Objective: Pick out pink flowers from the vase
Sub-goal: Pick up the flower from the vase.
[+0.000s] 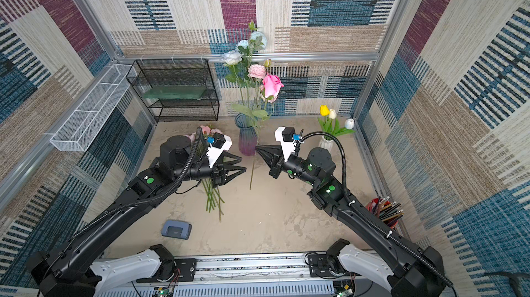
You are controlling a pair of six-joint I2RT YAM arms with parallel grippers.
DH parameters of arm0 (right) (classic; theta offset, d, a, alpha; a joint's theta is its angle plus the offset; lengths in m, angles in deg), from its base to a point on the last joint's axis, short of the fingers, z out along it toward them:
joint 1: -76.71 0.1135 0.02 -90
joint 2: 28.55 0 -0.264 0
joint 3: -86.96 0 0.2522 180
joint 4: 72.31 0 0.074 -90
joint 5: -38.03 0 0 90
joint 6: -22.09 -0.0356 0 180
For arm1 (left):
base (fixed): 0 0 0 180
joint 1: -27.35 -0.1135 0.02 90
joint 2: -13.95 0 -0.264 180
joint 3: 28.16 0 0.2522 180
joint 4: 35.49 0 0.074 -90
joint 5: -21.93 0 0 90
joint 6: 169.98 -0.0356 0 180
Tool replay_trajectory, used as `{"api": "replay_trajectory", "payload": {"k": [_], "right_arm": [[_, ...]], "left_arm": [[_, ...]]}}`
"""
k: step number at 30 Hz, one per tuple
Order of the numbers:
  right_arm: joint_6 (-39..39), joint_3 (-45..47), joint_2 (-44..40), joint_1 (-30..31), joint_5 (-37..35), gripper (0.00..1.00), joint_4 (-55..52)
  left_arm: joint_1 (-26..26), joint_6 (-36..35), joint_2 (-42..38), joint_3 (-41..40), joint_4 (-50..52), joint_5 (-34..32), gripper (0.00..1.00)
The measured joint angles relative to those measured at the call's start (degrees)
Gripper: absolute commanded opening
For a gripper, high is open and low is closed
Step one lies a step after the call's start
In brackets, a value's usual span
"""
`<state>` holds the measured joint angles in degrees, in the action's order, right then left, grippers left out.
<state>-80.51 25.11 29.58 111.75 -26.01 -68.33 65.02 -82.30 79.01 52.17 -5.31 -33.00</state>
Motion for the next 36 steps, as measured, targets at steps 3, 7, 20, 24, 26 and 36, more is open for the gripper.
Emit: {"api": "replay_trajectory", "payload": {"k": [3, 7, 20, 24, 26, 36], "right_arm": [[-0.8, 0.1, -0.2, 0.3, 0.0, 0.00, 0.5], [-1.6, 0.5, -0.5, 0.6, 0.0, 0.00, 1.7], [-3.0, 1.4, -1.7, 2.1, 0.0, 0.00, 2.6], [-3.2, 1.8, -1.7, 2.2, -0.9, 0.00, 2.6], [-3.4, 2.0, -1.6, 2.2, -1.0, 0.00, 2.7], [-3.5, 2.9, -1.9, 3.1, -1.0, 0.49, 3.0]], "left_arm": [[1.0, -0.8, 1.7, 1.4, -0.1, 0.1, 0.49], [1.7, -0.9, 3.0, 1.9, -0.9, -0.8, 0.49], [3.9, -3.5, 5.2, 2.4, -4.1, -8.2, 0.25], [4.2, -4.0, 5.2, 2.2, -4.2, -9.0, 0.00], [4.3, -4.8, 5.2, 2.1, -4.2, -9.1, 0.00], [4.2, -3.4, 2.4, -3.7, -7.1, -12.6, 0.00]]}}
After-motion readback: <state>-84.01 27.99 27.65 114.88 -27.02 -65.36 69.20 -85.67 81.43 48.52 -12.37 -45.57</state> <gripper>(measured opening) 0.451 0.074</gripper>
